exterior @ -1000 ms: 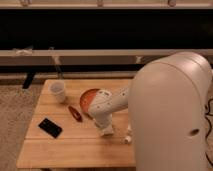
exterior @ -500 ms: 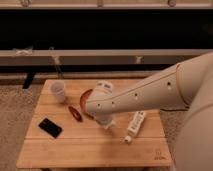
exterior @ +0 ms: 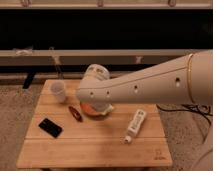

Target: Place the white sponge in the ceramic bowl

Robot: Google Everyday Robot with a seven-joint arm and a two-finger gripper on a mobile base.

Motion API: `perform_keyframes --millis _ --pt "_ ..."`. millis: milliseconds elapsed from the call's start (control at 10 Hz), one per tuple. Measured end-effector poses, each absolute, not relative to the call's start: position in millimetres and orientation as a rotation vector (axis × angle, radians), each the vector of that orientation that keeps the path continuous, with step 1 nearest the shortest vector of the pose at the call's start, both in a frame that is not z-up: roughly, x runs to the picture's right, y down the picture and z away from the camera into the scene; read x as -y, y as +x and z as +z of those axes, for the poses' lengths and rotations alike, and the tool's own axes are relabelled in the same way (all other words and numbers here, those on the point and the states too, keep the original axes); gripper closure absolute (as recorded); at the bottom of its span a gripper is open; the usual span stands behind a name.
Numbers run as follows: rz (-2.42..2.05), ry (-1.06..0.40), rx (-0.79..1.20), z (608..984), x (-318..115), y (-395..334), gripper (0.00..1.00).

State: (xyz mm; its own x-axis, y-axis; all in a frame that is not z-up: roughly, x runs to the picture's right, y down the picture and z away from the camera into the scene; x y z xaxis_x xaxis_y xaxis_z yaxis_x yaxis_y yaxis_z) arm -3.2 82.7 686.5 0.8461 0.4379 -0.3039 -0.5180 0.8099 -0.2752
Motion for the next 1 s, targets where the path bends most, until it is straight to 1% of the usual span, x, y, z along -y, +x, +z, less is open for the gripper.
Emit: perform_keyframes --millis 100,200,300,400,500,600,800,900,1000 --pt "0.507 -0.331 -0.206 698.5 -71.7 -4.2 0.97" --pt "0.491 -0.309 -0.181 710.9 -65.8 -6.5 0.9" --pt "0.484 -0.294 -0.161 722.2 -62.6 -7.9 0.82" --pt "0.479 -0.281 -0.129 736.8 -61.5 -11.8 0.69" --pt "0.475 -0.278 -0.111 746.5 -61.1 -14.2 0.61" --pt "0.463 -0.275 -0.078 757.9 -58.9 -25.5 0.49" --pt "0.428 -0.273 -0.027 775.2 -55.8 -51.2 0.29" --pt "0.411 -0.271 -0.009 781.7 -55.1 -61.8 0.23" --pt "0.393 -0.263 0.013 788.0 -55.0 -70.8 0.2"
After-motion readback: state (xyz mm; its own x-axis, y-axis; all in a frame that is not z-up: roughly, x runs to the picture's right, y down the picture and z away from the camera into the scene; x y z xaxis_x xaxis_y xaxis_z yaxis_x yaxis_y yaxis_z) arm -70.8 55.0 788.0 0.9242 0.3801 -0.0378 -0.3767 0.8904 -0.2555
